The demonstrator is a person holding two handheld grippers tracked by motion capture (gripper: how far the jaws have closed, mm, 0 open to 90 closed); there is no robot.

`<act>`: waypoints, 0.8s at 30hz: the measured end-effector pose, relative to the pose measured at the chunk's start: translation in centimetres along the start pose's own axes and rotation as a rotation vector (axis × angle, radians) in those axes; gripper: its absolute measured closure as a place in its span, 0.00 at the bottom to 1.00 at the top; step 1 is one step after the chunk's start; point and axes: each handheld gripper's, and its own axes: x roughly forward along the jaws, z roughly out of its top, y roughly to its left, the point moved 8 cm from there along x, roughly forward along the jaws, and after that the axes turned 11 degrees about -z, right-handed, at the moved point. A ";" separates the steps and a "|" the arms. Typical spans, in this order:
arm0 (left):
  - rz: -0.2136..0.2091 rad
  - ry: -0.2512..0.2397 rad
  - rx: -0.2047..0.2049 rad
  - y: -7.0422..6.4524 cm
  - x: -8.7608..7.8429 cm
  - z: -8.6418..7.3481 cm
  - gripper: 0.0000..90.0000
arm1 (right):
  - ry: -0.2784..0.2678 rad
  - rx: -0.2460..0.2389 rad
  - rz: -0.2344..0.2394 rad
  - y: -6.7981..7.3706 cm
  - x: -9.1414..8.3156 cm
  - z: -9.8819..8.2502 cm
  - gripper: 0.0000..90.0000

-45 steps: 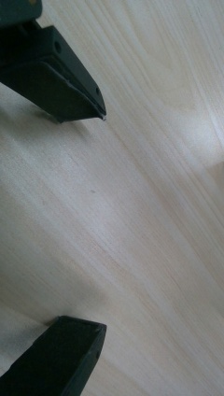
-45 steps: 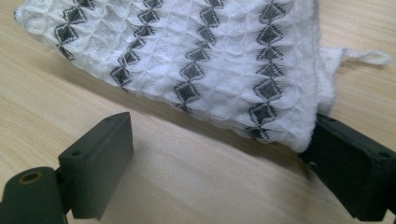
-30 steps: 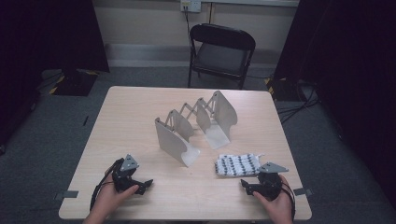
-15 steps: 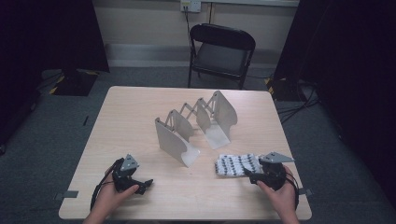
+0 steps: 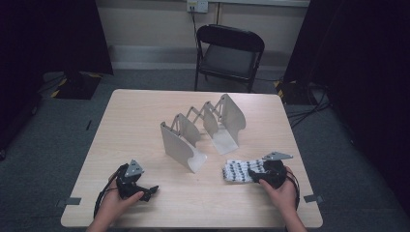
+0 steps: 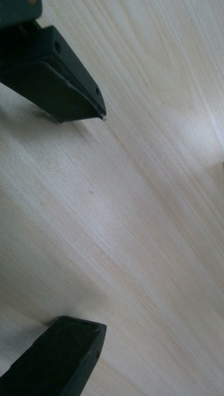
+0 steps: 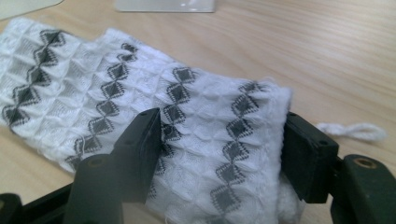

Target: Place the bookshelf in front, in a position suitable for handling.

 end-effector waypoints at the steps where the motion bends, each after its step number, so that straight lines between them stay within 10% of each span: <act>1: -0.001 0.000 0.001 0.0 0.0 0.0 0.00 | 0.004 0.021 -0.012 -0.2 0.1 0.0 0.39; 24: 0.001 -0.011 -0.007 0.1 0.3 0.3 0.00 | 0.021 0.128 -0.088 -3.3 0.2 0.2 0.39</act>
